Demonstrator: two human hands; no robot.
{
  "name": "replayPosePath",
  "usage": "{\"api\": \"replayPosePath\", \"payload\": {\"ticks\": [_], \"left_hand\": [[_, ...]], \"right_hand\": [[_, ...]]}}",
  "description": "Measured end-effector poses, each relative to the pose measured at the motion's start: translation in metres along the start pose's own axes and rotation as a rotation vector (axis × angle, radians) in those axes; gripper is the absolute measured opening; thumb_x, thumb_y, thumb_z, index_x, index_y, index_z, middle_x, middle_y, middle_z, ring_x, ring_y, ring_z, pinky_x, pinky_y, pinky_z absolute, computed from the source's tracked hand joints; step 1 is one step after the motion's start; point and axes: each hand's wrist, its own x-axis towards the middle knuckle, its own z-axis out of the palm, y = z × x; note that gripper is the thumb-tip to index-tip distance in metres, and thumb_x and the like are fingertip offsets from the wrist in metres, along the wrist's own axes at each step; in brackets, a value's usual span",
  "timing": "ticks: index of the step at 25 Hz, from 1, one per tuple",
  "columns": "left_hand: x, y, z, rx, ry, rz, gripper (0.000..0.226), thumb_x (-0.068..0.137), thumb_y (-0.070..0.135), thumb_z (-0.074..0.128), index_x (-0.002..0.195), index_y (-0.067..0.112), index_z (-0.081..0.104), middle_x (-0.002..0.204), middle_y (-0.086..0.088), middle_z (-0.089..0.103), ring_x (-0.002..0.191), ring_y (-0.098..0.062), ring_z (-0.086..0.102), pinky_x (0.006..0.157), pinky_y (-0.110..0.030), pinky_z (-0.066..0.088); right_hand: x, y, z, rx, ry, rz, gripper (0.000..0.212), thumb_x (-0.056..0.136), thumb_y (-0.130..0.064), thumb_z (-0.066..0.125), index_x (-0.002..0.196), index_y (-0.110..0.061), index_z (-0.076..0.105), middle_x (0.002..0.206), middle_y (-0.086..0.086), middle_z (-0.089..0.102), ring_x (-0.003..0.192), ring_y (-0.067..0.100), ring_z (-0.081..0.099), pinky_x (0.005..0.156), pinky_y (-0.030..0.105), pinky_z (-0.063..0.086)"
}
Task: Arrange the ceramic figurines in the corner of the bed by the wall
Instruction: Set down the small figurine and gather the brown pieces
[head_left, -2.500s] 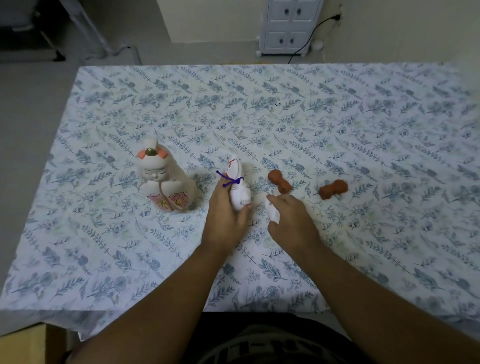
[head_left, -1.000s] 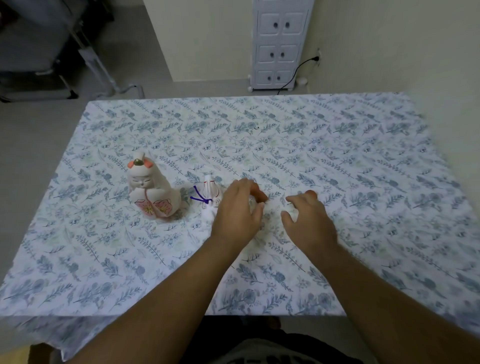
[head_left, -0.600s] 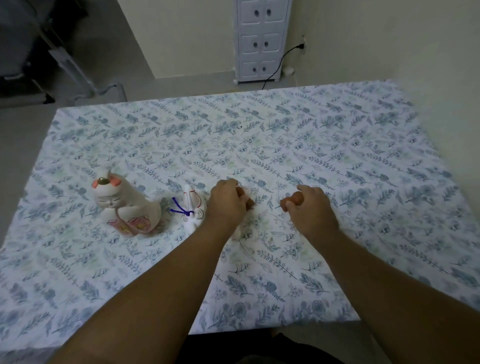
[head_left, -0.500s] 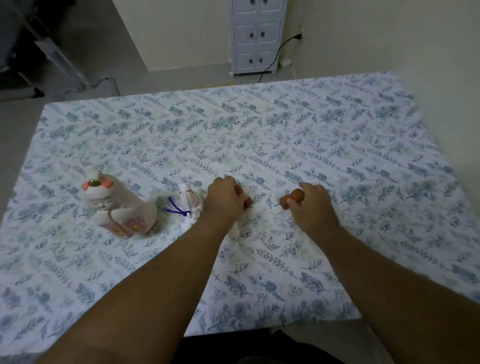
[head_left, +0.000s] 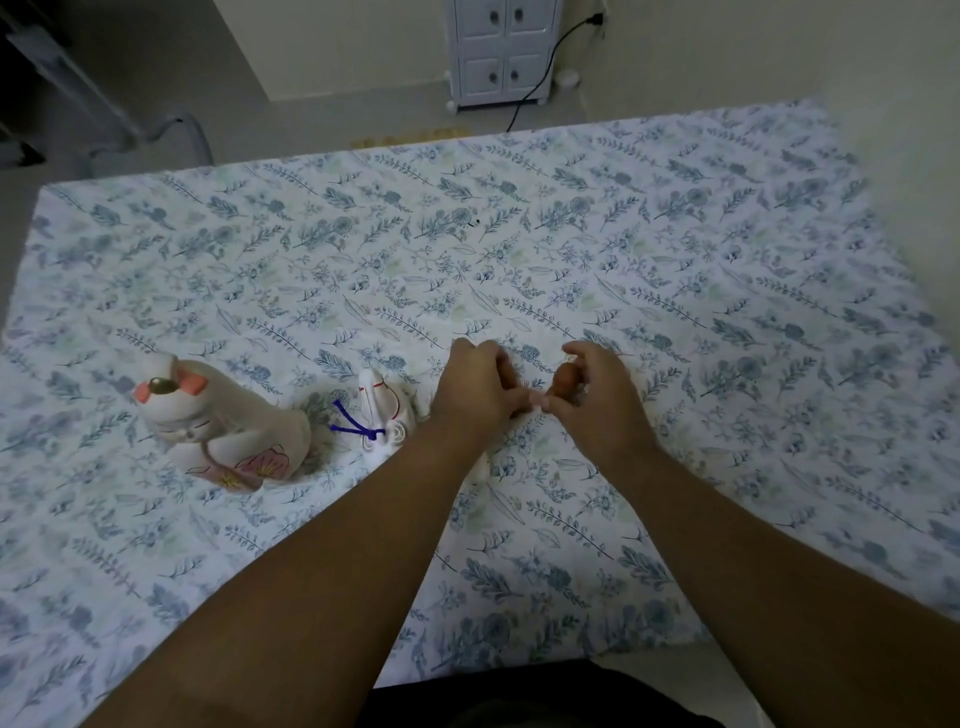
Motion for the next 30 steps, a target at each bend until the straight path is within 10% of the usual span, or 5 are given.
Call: {"api": "replayPosePath", "payload": {"ticks": [3, 9, 21, 26, 30], "left_hand": [[-0.006, 0.000, -0.007, -0.090, -0.083, 0.044, 0.046, 0.066, 0.020, 0.095, 0.095, 0.010, 0.061, 0.082, -0.004, 0.068, 0.062, -0.004, 0.056, 0.052, -0.010, 0.044], [-0.007, -0.004, -0.012, -0.013, 0.016, 0.158, 0.041, 0.072, 0.010, 0.088, 0.109, 0.009, 0.071, 0.100, -0.005, 0.055, 0.086, -0.018, 0.056, 0.075, -0.025, 0.044], [-0.006, -0.003, 0.000, 0.142, -0.011, 0.165, 0.042, 0.079, 0.006, 0.076, 0.118, 0.012, 0.060, 0.105, -0.008, 0.062, 0.092, -0.025, 0.059, 0.074, -0.038, 0.051], [-0.009, -0.007, 0.003, 0.111, -0.008, 0.123, 0.011, 0.081, 0.005, 0.068, 0.081, 0.010, 0.058, 0.087, -0.008, 0.060, 0.077, -0.025, 0.056, 0.066, -0.037, 0.047], [-0.020, -0.005, -0.008, 0.085, 0.011, 0.110, 0.040, 0.079, 0.019, 0.079, 0.116, 0.012, 0.064, 0.113, -0.009, 0.064, 0.103, -0.026, 0.060, 0.080, -0.036, 0.049]], "right_hand": [[-0.003, 0.000, 0.006, -0.068, -0.018, -0.058, 0.050, 0.076, -0.020, 0.086, 0.119, -0.022, 0.061, 0.111, -0.002, 0.055, 0.102, 0.015, 0.057, 0.090, 0.033, 0.055], [0.000, -0.005, 0.008, -0.010, -0.013, -0.073, 0.039, 0.078, -0.006, 0.081, 0.106, -0.023, 0.062, 0.091, -0.001, 0.064, 0.087, 0.014, 0.065, 0.080, 0.026, 0.059], [-0.002, -0.004, 0.013, -0.131, -0.042, -0.090, 0.050, 0.078, -0.010, 0.082, 0.122, -0.018, 0.060, 0.105, 0.000, 0.066, 0.097, 0.015, 0.062, 0.086, 0.028, 0.053], [-0.002, -0.002, 0.012, -0.192, -0.054, -0.104, 0.052, 0.079, -0.017, 0.080, 0.126, -0.018, 0.057, 0.109, 0.002, 0.064, 0.104, 0.020, 0.061, 0.092, 0.038, 0.054], [-0.008, -0.005, 0.008, -0.272, -0.075, -0.122, 0.062, 0.080, -0.030, 0.076, 0.135, -0.025, 0.049, 0.120, -0.001, 0.061, 0.117, 0.021, 0.053, 0.097, 0.044, 0.051]]}}
